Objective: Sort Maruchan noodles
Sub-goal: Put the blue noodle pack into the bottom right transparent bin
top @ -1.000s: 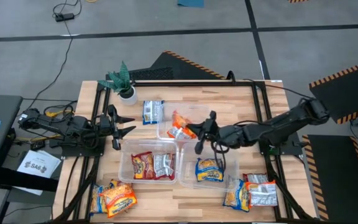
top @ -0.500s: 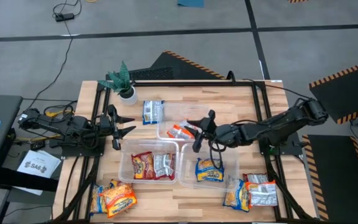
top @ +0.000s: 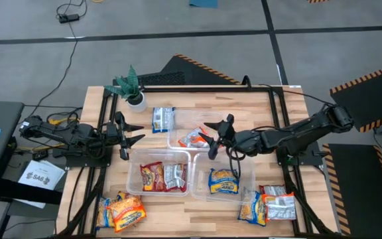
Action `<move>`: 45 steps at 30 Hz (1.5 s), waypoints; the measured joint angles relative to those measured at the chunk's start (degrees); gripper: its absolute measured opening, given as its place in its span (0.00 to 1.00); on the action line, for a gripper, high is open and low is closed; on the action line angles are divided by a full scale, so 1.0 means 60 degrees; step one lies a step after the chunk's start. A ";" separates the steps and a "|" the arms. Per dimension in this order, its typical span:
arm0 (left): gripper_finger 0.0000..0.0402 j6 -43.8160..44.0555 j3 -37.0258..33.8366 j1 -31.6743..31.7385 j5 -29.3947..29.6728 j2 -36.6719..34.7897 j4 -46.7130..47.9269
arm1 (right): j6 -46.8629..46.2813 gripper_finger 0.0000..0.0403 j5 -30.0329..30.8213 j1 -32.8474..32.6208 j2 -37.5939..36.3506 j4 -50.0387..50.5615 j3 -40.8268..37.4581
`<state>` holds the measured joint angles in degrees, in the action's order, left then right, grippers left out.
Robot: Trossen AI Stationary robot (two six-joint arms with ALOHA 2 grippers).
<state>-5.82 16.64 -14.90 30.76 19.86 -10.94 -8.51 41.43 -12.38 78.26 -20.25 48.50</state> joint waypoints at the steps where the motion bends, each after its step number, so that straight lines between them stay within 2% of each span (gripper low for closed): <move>1: 0.34 0.0002 0.0000 -0.0002 0.0004 -0.0002 0.0000 | 0.0000 0.59 0.0000 0.0000 0.0000 0.0075 -0.0002; 10: 0.34 0.0177 0.0000 0.0000 0.0059 0.0250 -0.0025 | -0.0004 0.60 0.0004 0.0080 0.0000 0.0372 -0.0002; 12: 0.34 0.0248 0.0000 0.0018 0.0390 0.0485 -0.0015 | -0.0006 0.60 0.0007 0.0086 0.0000 0.0194 -0.0002; 17: 0.34 0.1036 0.0000 0.0552 0.2158 0.1255 -0.0015 | -0.0004 0.60 0.0200 0.0126 0.0000 0.0153 0.0002; 20: 0.34 0.1837 0.0000 0.1126 0.2284 0.1679 0.0030 | -0.0004 0.59 0.0236 0.0160 0.0000 0.0157 -0.0001; 23: 0.34 0.2625 0.0000 0.1864 0.1655 0.1976 0.0252 | -0.0036 0.59 0.0255 0.0154 0.0000 0.0154 0.0000; 31: 0.34 0.4702 0.0004 0.4450 -0.1472 0.2899 0.1078 | -0.0347 0.59 0.0253 0.0153 0.0000 0.0243 -0.0001; 34: 0.34 0.5104 0.0004 0.5208 -0.2203 0.3562 0.1149 | -0.0357 0.59 0.0251 0.0153 0.0000 0.0248 -0.0002; 45: 0.34 0.6171 0.0007 0.6606 -0.2342 0.6179 0.0252 | -0.0357 0.59 0.0248 0.0153 0.0004 0.0311 -0.0002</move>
<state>31.20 16.69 24.74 16.71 56.93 -9.43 -10.66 42.92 -11.46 78.28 -18.39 48.49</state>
